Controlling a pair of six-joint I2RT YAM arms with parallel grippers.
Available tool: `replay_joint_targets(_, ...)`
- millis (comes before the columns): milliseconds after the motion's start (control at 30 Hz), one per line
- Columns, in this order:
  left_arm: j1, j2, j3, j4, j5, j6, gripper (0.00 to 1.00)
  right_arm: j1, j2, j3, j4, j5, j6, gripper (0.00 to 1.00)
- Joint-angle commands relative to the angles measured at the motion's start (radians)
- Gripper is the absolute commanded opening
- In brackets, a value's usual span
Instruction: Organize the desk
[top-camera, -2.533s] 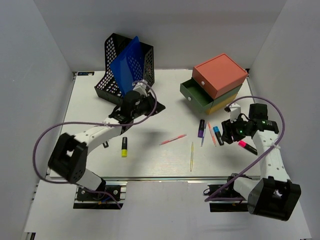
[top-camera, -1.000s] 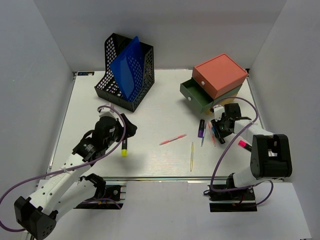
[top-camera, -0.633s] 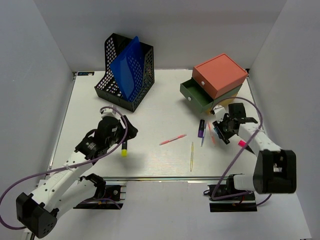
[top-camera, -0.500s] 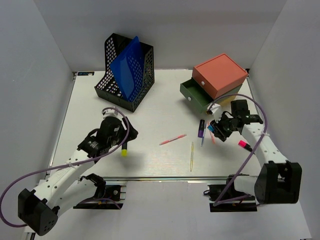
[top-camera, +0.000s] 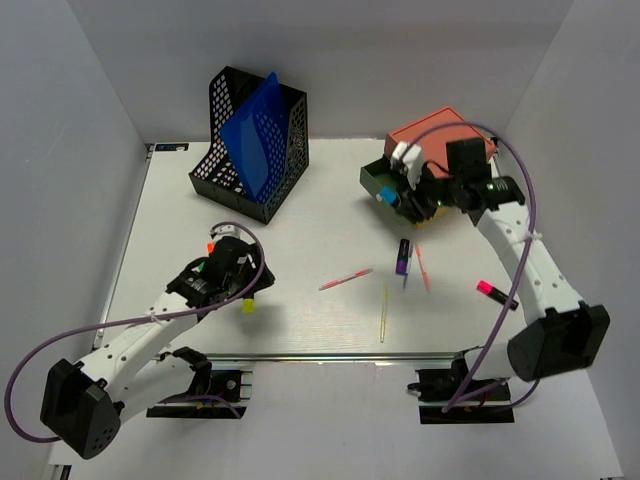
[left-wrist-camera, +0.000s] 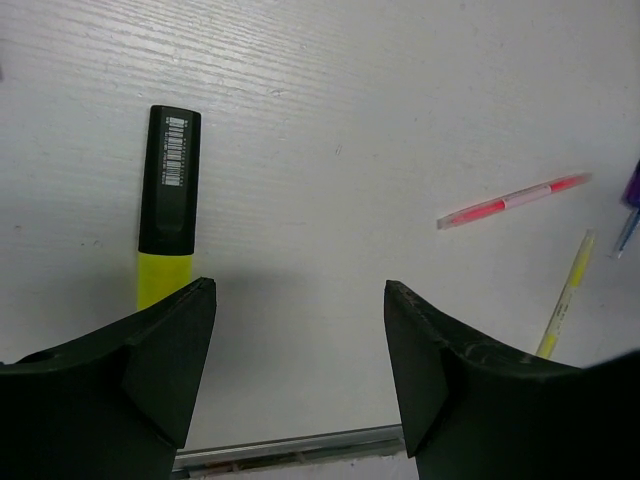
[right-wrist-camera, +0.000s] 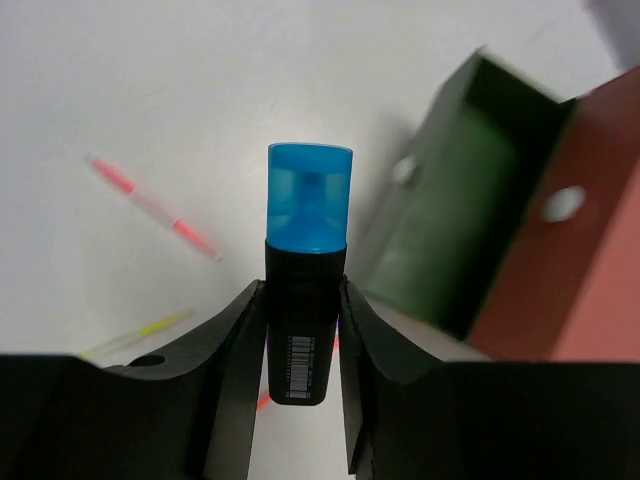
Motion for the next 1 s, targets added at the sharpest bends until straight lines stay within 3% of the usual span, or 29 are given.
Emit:
replay_joint_targets(0, 0.000, -0.037, -0.017, -0.008, -0.005, -0.013, 0.78, 0.005, 0.089, 0.139, 0.129, 0.115, 0.124, 0.00)
replay_joint_targets(167, 0.000, -0.051, -0.032, -0.017, -0.009, -0.019, 0.80, -0.004, 0.296, 0.370, 0.133, 0.224, 0.138, 0.01)
replay_joint_targets(400, 0.000, -0.050, -0.035, -0.043, -0.038, -0.013, 0.82, -0.004, 0.419, 0.421, 0.132, 0.270, 0.166, 0.06)
replay_joint_targets(500, 0.000, -0.050, -0.046, -0.045, -0.041, -0.012, 0.83, -0.005, 0.446, 0.423, 0.120, 0.277, 0.179, 0.13)
replay_joint_targets(567, 0.000, -0.045, -0.049, -0.046, -0.043, -0.010, 0.83, -0.005, 0.454, 0.421, 0.104, 0.276, 0.187, 0.31)
replay_joint_targets(667, 0.000, -0.025, -0.050, -0.040, -0.047, 0.004, 0.83, -0.005, 0.457, 0.418, 0.083, 0.250, 0.187, 0.45)
replay_joint_targets(833, 0.000, 0.015, -0.049, -0.028, -0.054, 0.022, 0.84, -0.007, 0.451, 0.421, 0.058, 0.244, 0.189, 0.54)
replay_joint_targets(967, 0.000, 0.055, -0.046, -0.017, -0.058, 0.039, 0.84, -0.007, 0.434, 0.420, 0.046, 0.230, 0.196, 0.56)
